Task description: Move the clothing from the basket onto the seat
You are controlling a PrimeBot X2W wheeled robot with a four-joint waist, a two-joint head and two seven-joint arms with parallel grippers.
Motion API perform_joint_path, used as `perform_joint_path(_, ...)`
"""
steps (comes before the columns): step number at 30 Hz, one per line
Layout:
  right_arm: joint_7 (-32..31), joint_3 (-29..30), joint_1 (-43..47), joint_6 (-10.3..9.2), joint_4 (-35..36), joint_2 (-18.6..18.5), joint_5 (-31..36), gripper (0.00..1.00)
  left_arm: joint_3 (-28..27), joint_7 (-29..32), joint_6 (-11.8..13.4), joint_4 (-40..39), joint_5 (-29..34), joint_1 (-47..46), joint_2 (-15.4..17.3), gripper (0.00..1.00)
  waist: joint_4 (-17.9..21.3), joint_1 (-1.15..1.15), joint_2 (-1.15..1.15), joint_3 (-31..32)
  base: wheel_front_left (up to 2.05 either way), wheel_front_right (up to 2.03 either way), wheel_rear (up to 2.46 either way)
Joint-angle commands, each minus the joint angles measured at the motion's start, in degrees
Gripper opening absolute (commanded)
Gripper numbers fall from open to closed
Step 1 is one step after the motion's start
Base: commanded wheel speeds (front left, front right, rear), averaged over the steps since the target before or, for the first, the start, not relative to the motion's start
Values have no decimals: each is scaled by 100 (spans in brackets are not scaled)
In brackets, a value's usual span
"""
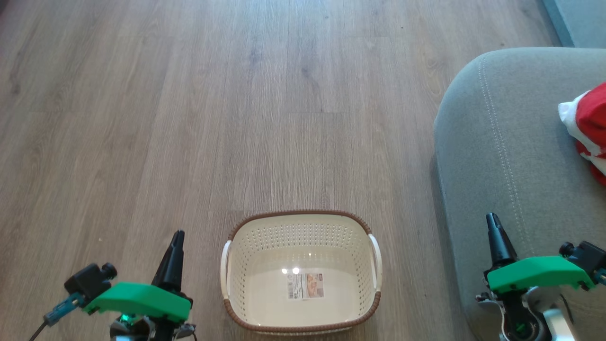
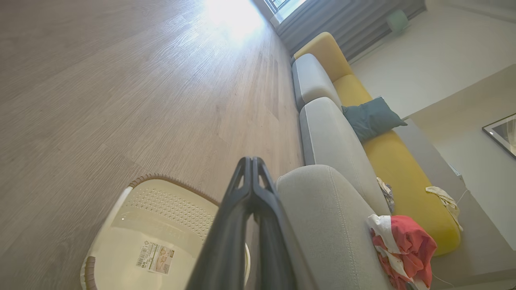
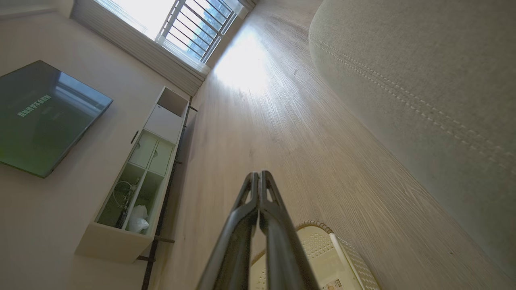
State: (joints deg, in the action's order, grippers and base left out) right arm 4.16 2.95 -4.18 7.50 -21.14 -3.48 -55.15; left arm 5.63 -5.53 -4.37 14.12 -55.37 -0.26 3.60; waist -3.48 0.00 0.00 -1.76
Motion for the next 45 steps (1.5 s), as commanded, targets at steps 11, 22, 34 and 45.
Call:
perform_joint_path(11, -202, 34, -214, -1, 305, 19, -727, 0, -280, 193, -82, -125, -753, -385, 77, 0, 62, 0, 0, 28, 0, 0, 0)
perform_joint_path(22, -386, 104, -211, -1, 392, 28, -1361, 0, -433, 371, -131, -102, -1417, -425, 79, 0, 123, 0, 0, 56, 0, 0, 0)
perform_joint_path(34, -572, 173, -208, -1, 479, 37, -1999, 0, -590, 553, -180, -78, -2080, -466, 78, 0, 184, 0, 0, 84, 0, 0, 0)
perform_joint_path(45, -757, 243, -205, -1, 567, 45, -2637, 0, -751, 737, -230, -55, -2741, -507, 75, 0, 245, 0, 0, 111, 0, 0, 0)
